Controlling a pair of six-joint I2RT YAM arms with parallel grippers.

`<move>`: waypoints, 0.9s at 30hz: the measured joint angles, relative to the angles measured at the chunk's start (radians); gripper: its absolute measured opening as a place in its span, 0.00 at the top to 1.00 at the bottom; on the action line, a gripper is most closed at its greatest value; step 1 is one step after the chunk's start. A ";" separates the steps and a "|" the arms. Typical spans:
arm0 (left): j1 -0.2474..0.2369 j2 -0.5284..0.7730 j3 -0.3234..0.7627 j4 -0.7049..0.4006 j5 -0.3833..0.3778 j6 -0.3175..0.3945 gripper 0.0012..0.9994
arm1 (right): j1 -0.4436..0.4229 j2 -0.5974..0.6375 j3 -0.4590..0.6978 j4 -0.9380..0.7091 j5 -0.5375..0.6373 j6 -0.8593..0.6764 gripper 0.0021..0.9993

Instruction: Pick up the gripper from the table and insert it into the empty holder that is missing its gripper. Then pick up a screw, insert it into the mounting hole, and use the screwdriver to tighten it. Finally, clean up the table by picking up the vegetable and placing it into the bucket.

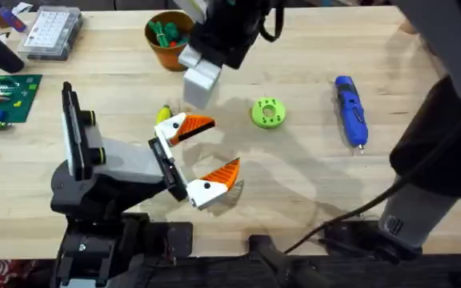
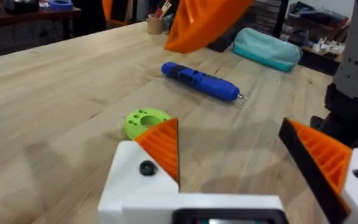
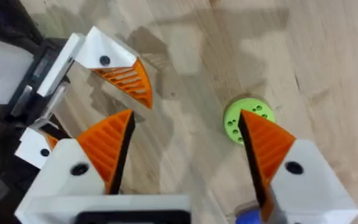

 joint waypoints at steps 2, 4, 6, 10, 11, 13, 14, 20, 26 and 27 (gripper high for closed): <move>0.000 0.000 0.000 0.000 0.000 0.000 0.01 | -0.011 -0.001 0.000 0.000 -0.014 0.012 0.00; 0.000 0.000 0.000 0.000 0.000 0.000 0.01 | -0.021 -0.003 0.000 -0.001 -0.023 0.031 0.00; 0.000 0.000 0.000 0.000 0.000 0.000 0.01 | -0.030 -0.004 0.000 -0.001 -0.024 0.055 0.00; 0.000 0.000 0.000 0.000 0.000 0.000 0.05 | -0.051 -0.004 0.000 -0.001 -0.009 0.106 0.00; 0.000 0.000 0.000 0.000 0.001 0.001 0.10 | -0.056 -0.004 0.000 -0.002 -0.006 0.113 0.00; 0.000 0.000 0.000 0.000 0.002 0.001 0.29 | -0.062 -0.004 0.000 -0.002 0.001 0.126 0.00; 0.000 0.000 0.000 0.000 0.000 0.004 0.45 | -0.063 -0.004 0.000 -0.002 0.005 0.134 0.00; 0.000 0.000 0.000 0.000 0.000 0.010 0.99 | -0.064 -0.028 0.000 -0.002 0.014 0.160 0.00; 0.000 0.000 0.000 0.000 0.000 0.023 1.00 | -0.098 -0.124 -0.039 -0.002 0.015 0.185 0.00; 0.000 0.000 0.000 0.000 0.000 0.024 1.00 | -0.105 -0.148 -0.059 -0.002 0.017 0.188 0.00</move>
